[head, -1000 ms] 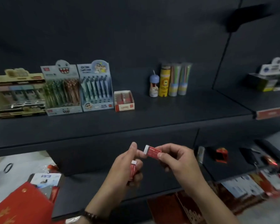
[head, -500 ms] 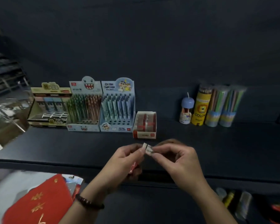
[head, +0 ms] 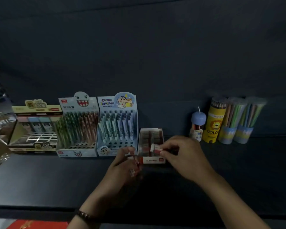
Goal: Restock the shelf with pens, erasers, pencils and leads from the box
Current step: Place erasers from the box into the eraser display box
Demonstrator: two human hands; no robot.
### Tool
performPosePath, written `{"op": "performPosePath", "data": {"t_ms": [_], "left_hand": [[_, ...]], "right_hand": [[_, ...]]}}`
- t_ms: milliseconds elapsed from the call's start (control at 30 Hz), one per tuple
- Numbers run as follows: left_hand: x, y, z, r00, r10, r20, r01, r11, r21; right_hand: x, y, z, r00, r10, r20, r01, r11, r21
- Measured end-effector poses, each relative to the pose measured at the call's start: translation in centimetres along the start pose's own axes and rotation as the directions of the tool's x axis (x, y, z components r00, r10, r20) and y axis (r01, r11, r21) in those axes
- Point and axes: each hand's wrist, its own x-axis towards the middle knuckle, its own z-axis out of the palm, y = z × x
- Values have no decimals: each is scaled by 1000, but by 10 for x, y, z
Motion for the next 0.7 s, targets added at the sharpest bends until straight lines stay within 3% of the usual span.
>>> {"op": "performPosePath", "data": {"t_ms": [133,267,400,700], "left_hand": [[10,4,-18,998,53,22,-54,995,81],[21,8,-31,998,45,-32,-45,999,-22],[28,14,-32,990,127,-58,-120,987,110],[54,4,-46,994,52,-98,-59,996,-64]], "right_hand": [[35,11,7,990,94,101,-73,979,-190],[53,19,21,975,154,158,-97,943,-318],[58,25,34,956,221,194,-140,921,-363],[60,25,45,961,206,183,-89,861,-501]]}}
